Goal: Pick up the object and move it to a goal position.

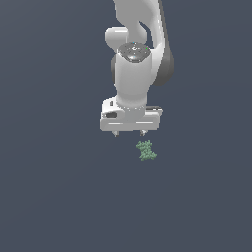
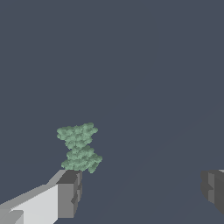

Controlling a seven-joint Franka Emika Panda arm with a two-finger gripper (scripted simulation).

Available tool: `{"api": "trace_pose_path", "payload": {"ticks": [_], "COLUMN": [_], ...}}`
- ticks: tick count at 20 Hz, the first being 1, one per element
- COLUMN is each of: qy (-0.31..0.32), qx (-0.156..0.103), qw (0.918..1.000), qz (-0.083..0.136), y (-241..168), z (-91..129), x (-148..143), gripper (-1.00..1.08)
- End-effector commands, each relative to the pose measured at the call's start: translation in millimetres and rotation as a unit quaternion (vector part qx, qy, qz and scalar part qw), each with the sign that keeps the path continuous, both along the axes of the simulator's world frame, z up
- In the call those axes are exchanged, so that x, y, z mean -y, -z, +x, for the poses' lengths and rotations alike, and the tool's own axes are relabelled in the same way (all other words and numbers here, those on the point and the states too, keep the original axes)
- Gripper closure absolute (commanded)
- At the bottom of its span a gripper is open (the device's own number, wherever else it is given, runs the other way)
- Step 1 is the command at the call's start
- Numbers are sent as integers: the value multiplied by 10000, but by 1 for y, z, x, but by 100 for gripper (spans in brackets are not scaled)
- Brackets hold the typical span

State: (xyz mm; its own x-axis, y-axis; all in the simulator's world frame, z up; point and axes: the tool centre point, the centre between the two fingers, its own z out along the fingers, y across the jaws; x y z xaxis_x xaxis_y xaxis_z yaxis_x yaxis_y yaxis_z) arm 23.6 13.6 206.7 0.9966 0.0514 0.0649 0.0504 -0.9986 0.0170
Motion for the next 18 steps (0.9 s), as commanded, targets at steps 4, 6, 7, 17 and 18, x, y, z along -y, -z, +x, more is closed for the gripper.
{"api": "trace_pose_path", "payload": {"ticks": [4,6,7,17,18], "qy": [-30,-73,-100,-560,-596], "qx": [-12,-31,-44,-258,-275], "qw": [10000,10000,9999,9981,9978], "qz": [-4,-4,-3,27,31], "y": [4,11,15,90,96], "z": [0,0,-1,-13,-15], "x": [-3,-8,-11,-66,-70], "gripper": [-92,-92,-92,-92,-92]}}
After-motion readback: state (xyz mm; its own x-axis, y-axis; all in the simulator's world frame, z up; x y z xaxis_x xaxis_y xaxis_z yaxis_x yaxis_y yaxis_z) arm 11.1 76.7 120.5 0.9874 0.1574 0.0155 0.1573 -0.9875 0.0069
